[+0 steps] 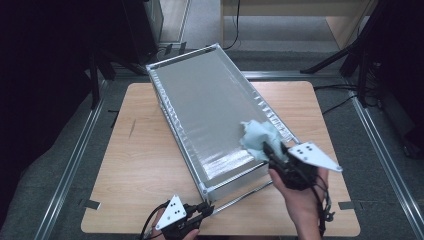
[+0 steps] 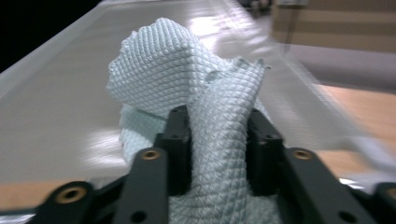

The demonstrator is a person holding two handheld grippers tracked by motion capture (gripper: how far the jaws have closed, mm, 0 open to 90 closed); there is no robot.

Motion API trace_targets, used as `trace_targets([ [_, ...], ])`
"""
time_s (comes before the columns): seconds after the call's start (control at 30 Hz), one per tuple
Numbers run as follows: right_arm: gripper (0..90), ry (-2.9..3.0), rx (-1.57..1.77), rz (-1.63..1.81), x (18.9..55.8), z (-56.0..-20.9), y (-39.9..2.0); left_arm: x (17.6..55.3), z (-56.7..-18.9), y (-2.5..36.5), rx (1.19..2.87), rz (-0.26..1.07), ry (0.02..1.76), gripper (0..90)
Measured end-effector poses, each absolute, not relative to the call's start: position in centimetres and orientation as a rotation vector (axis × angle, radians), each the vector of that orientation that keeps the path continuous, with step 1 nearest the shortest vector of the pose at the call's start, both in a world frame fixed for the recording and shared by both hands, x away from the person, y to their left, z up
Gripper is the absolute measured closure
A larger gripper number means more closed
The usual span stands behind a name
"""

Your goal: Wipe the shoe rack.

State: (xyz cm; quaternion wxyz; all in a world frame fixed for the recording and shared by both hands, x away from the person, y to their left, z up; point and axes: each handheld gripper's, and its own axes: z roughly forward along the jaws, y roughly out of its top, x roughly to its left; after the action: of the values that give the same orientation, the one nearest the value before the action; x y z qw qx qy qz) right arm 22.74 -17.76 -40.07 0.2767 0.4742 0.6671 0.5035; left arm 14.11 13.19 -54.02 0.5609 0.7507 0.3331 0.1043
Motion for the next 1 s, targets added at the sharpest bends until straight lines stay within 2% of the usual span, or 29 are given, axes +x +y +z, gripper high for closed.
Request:
trace_targets([
  [0.07,63.3,1.789,1.288,1.361,22.8,-40.0,-18.3,14.1,-54.0,13.1,1.769,0.244,0.784,79.2],
  [0.13,72.1,1.799,1.267,1.355,22.6,-40.1,-17.8,14.2,-54.0,13.1,1.769,0.245,0.787,79.2],
  [0.2,75.4,1.831,1.239,1.376,22.4,-40.2,-16.9,14.2,-54.0,13.0,1.771,0.240,0.790,79.2],
  [0.47,72.4,2.045,1.013,1.454,19.6,-40.5,-9.9,14.2,-54.0,12.1,1.770,0.236,0.782,79.1],
  [0.57,72.5,2.074,0.963,1.453,19.2,-40.3,-9.1,14.2,-54.1,12.2,1.773,0.239,0.775,79.3],
  [0.67,72.7,2.061,1.006,1.440,19.9,-40.3,-10.5,14.2,-54.0,12.3,1.776,0.246,0.779,79.4],
  [1.0,72.4,1.764,1.266,1.296,22.5,-39.7,-19.4,14.5,-54.0,12.8,1.775,0.248,0.790,79.3],
])
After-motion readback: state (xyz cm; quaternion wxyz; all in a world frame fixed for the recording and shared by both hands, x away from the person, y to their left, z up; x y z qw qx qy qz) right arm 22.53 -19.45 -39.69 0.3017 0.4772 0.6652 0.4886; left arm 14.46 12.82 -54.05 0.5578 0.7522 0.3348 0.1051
